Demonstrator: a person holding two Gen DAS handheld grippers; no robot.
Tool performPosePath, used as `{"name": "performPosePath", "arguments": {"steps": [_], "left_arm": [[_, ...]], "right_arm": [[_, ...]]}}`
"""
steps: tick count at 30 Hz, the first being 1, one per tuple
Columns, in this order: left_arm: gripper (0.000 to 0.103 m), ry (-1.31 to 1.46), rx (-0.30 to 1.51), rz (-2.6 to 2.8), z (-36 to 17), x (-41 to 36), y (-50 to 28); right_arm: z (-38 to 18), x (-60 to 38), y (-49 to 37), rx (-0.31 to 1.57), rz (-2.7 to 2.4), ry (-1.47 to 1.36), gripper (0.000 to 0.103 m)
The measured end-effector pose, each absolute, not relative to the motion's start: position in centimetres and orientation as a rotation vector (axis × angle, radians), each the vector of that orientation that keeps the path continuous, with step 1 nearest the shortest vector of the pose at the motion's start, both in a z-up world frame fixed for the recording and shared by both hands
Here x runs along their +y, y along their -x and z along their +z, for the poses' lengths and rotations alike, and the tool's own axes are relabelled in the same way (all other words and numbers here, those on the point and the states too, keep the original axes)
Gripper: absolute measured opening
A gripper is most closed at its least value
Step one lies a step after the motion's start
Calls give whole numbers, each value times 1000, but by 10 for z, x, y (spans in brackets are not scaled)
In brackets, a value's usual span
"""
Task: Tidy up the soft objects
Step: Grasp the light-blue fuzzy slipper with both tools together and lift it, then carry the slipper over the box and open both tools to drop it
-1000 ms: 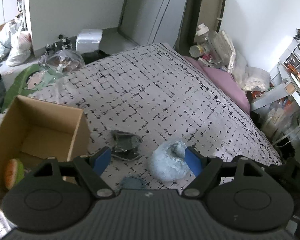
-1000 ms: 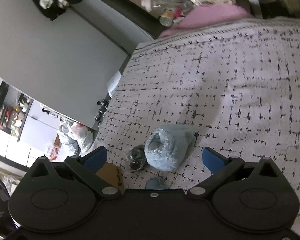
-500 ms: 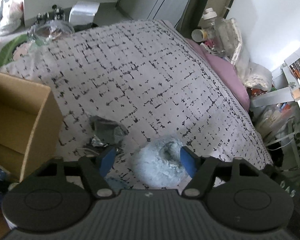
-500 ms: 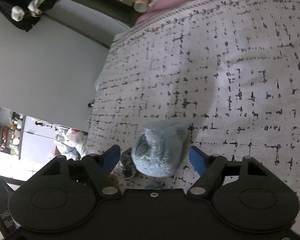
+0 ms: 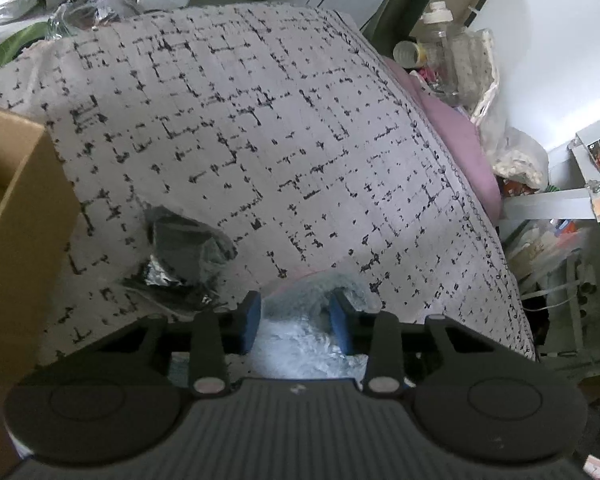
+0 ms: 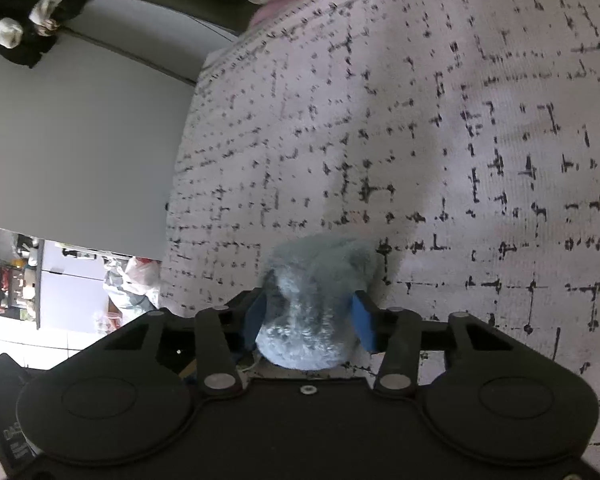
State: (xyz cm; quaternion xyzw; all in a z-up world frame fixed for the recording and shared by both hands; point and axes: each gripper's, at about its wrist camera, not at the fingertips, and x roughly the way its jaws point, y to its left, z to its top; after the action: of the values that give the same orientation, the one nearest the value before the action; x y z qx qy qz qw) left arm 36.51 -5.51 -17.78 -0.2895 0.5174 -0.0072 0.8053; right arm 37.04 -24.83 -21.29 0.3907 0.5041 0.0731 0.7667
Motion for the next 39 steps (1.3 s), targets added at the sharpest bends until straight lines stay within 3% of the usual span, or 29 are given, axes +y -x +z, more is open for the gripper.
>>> {"name": "performPosePath", "arguments": {"steps": [2,12,39], "left_arm": [[28,623,1123,-7,-182,-55,-367],[22,645,1143,18,-184,-59,-365],[21,536,944,72,-83,-54,-299]], "right_arm": [[-217,-248,-372,1101,162,-846,43],[-217,-243,-371,1101,159,-796,29],[-141,-234,-326,928,411,-779,28]]}}
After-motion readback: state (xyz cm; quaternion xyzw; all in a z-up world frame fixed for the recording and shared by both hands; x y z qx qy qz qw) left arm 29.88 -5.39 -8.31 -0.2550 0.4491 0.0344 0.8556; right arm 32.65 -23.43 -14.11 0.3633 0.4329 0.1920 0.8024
